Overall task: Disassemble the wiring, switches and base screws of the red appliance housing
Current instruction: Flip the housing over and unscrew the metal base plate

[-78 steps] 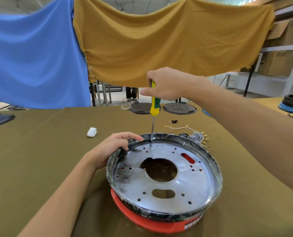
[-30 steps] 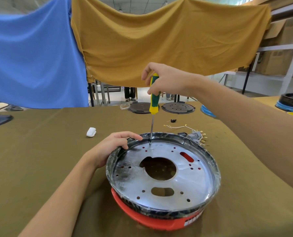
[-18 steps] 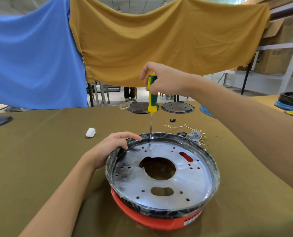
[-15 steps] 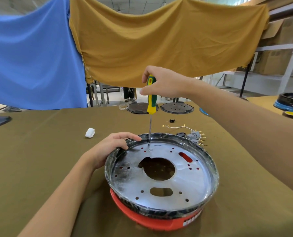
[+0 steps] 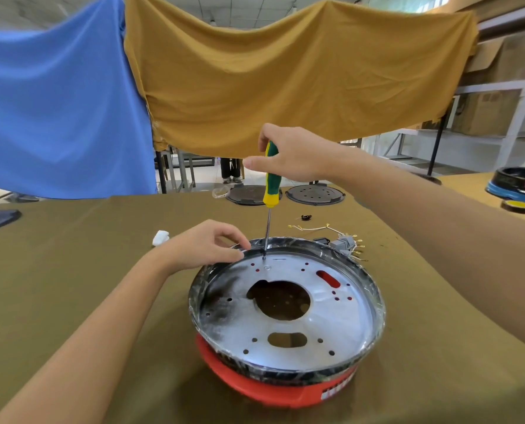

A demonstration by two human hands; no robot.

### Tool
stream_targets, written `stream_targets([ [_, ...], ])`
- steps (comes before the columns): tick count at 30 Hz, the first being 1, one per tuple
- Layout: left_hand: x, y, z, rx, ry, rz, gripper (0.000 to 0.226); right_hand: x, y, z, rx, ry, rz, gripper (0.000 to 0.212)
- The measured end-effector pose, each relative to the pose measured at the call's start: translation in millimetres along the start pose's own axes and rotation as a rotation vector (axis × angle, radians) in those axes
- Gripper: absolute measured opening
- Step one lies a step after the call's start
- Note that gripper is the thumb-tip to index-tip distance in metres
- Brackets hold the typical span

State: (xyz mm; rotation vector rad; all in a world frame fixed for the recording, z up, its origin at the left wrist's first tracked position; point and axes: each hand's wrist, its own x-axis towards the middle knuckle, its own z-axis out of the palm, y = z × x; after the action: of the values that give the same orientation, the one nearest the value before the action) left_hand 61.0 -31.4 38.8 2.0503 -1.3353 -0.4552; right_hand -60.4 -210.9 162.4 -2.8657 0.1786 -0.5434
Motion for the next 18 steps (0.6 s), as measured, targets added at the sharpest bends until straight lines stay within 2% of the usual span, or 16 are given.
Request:
stream_targets([
  [2, 9.2, 9.1, 1.0, 0.173, -0.046, 0.014, 0.013, 0.2, -0.8, 0.8, -0.015, 0.015, -0.043, 0.035],
  [4, 17.4, 16.5, 4.7, 0.297, -0.067, 0.043, 0.016, -0.5, -2.5, -1.7, 0.069, -0.027, -0.063, 0.027],
  [6, 23.5, 20.9, 8.3, 0.356, -0.056, 0.068, 0.015, -1.7, -4.7, -6.0, 0.252, -0.069, -0.035, 0.032],
  [8, 28.7, 21.4, 11.1, 0.409, -0.028, 0.086, 0.013, -3.4, -5.1, -9.0, 0.335, -0.097, -0.008, 0.039],
  [11, 33.1, 20.4, 13.3, 0.450, -0.015, 0.106, 0.015, -3.7, -7.1, -8.1, 0.176, -0.108, -0.005, 0.032],
  [14, 37.2, 21.3, 16.0, 0.485, -0.030, 0.156, 0.016, -2.4, -4.7, -4.5, -0.033, -0.044, -0.032, 0.036],
  [16, 39.4, 23.4, 17.8, 0.519, -0.031, 0.173, 0.014, -3.0, -4.0, -4.6, 0.008, -0.044, -0.070, 0.026],
  [18, 41.9, 24.1, 18.9, 0.537, -0.031, 0.176, 0.014, -5.0, -3.1, -9.0, 0.203, -0.078, -0.061, 0.026],
])
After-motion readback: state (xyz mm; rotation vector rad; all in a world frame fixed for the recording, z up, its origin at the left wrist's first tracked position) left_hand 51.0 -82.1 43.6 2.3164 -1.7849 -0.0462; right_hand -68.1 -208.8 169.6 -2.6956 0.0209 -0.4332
